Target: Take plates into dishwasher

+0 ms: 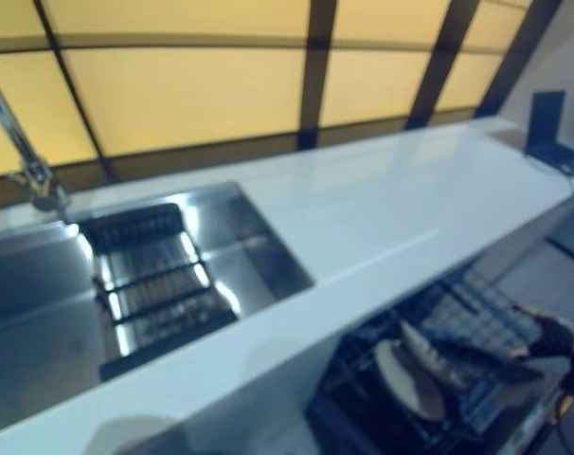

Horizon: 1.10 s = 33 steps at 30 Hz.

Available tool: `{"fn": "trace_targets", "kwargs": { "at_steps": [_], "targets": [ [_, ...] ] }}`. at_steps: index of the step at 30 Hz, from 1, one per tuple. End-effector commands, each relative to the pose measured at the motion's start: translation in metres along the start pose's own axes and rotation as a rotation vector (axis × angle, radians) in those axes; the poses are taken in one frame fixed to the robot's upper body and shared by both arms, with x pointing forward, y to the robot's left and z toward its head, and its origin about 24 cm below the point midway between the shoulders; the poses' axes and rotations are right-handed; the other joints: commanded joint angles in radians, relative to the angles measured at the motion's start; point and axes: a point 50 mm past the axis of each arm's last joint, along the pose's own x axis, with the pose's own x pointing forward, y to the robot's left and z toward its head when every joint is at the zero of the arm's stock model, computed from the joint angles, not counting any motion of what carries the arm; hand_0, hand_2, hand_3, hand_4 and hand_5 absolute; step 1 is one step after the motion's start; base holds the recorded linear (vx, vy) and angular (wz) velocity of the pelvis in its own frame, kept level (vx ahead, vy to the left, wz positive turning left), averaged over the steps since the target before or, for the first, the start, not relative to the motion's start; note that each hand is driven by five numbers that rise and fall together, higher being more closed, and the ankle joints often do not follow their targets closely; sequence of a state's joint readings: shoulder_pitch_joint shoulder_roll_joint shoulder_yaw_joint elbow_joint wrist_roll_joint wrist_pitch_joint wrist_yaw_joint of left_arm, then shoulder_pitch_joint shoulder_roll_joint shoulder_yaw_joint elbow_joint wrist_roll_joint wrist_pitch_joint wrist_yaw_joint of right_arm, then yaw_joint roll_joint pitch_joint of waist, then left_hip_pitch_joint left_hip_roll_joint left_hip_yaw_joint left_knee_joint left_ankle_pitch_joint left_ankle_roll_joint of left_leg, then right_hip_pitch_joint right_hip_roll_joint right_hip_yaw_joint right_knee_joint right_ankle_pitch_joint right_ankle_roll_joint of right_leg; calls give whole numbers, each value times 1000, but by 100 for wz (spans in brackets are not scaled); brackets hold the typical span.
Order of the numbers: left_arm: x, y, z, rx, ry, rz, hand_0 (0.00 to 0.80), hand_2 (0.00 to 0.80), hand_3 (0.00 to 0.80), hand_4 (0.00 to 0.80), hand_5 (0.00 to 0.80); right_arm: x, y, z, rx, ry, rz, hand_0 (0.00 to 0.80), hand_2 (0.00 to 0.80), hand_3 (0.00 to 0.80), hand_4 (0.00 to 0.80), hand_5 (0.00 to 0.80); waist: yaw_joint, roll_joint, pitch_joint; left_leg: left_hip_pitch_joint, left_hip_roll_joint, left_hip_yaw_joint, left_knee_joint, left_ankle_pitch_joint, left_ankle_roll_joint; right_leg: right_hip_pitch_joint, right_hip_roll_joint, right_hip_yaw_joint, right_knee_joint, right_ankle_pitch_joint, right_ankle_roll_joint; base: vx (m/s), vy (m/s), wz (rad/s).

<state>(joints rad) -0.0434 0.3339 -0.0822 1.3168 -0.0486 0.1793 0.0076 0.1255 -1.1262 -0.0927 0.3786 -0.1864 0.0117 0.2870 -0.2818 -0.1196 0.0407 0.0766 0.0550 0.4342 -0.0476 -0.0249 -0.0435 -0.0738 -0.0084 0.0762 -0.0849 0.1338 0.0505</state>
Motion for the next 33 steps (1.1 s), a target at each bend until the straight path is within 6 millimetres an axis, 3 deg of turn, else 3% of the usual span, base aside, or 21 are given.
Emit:
{"fn": "trace_targets", "kwargs": {
  "at_steps": [1, 4, 8, 10, 13, 14, 16, 19, 23, 25, 28, 31, 33],
  "targets": [
    [-3, 27, 21, 88, -10, 112, 0, 0, 0, 0, 0, -8, -48, -3, 43, -18, -183, 0, 0, 0, 0, 0, 13, -18, 78, -42, -12, 3, 216, -185, 107, -15, -14, -56, -2, 49, 139, -138, 107, -26],
    [-4, 40, 22, 45, 6, 157, 0, 0, 0, 0, 0, -6, -50, 3, 56, -32, -200, 0, 0, 0, 0, 0, 18, 5, 91, -27, -11, -14, 97, -114, 109, -52, -9, -85, 148, -17, 130, -248, 87, -59],
    [-6, 57, 15, -45, 17, 203, 0, 0, 0, 0, 0, -6, -51, 0, 85, -19, -233, 0, 0, 0, 0, 0, 40, 31, 84, -71, 2, -25, 37, -61, 106, -22, -43, -127, 286, -71, 97, -332, -15, -52],
    [-8, 71, 15, -103, -4, 215, 0, 0, 0, 0, 0, -8, -56, -8, 133, 13, -268, 0, 0, 0, 0, 0, 65, 18, 72, -204, 27, -47, 113, -62, 93, 59, -57, -143, 339, -81, 65, -487, -163, -42],
    [-10, 75, 26, -114, -38, 209, 0, 0, 0, 0, 0, -6, -61, -8, 138, 21, -290, 0, 0, 0, 0, 0, 91, -9, 71, -308, 57, -38, 252, -93, 93, 102, -65, -198, 262, -117, 53, -425, -203, -15],
    [-12, 80, 37, -153, -84, 230, 0, 0, 0, 0, 0, 1, -62, 0, 162, -4, -292, 0, 0, 0, 0, 0, 111, -36, 80, -365, 97, -10, 333, -102, 82, 136, -45, -226, 182, -157, 59, -488, -290, -33],
    [-15, 79, 54, -189, -124, 221, 0, 0, 0, 0, 0, 2, -67, 2, 173, -11, -276, 0, 0, 0, 0, 0, 100, -44, 88, -403, 121, -15, 365, -82, 55, 138, -8, -197, 170, -208, 46, -420, -206, -56],
    [-13, 66, 62, -162, -169, 181, 0, 0, 0, 0, 0, 2, -65, -3, 166, 13, -254, 0, 0, 0, 0, 0, 88, -34, 81, -362, 98, -7, 273, -44, 43, 148, -1, -202, 181, -214, 53, -250, -29, 15],
    [-14, 62, 66, -177, -164, 184, 0, 0, 0, 0, 0, 5, -50, -16, 187, 82, -200, 0, 0, 0, 0, 0, 75, -23, 60, -305, 53, 6, 144, -7, 54, 163, 14, -187, 192, -199, 60, -229, -26, -6],
    [-13, 65, 61, -176, -143, 199, 0, 0, 0, 0, 0, 7, -35, -22, 202, 125, -141, 0, 0, 0, 0, 0, 71, -10, 55, -289, 40, -4, 67, 41, 36, 157, 29, -176, 212, -204, 57, -279, -95, -11],
    [-13, 78, 43, -231, -88, 220, 0, 0, 0, 0, 0, 7, -14, -29, 254, 196, -41, 0, 0, 0, 0, 0, 76, 8, 58, -283, 35, -26, -40, 111, -1, 149, 64, -176, 210, -252, 21, -314, -148, -4],
    [-9, 76, 17, -272, -33, 213, 0, 0, 0, 0, 0, 9, 2, -39, 302, 288, 22, 0, 0, 0, 0, 0, 96, 16, 73, -344, 48, -55, -40, 120, -24, 136, 97, -202, 209, -268, -24, -309, -182, -12],
    [-6, 66, -2, -319, 8, 187, 0, 0, 0, 0, 0, 13, 12, -41, 377, 339, 73, 0, 0, 0, 0, 0, 126, 21, 93, -335, 31, -107, -40, 128, -22, 132, 108, -200, 207, -268, -48, -249, -118, -2]
  ]
}}
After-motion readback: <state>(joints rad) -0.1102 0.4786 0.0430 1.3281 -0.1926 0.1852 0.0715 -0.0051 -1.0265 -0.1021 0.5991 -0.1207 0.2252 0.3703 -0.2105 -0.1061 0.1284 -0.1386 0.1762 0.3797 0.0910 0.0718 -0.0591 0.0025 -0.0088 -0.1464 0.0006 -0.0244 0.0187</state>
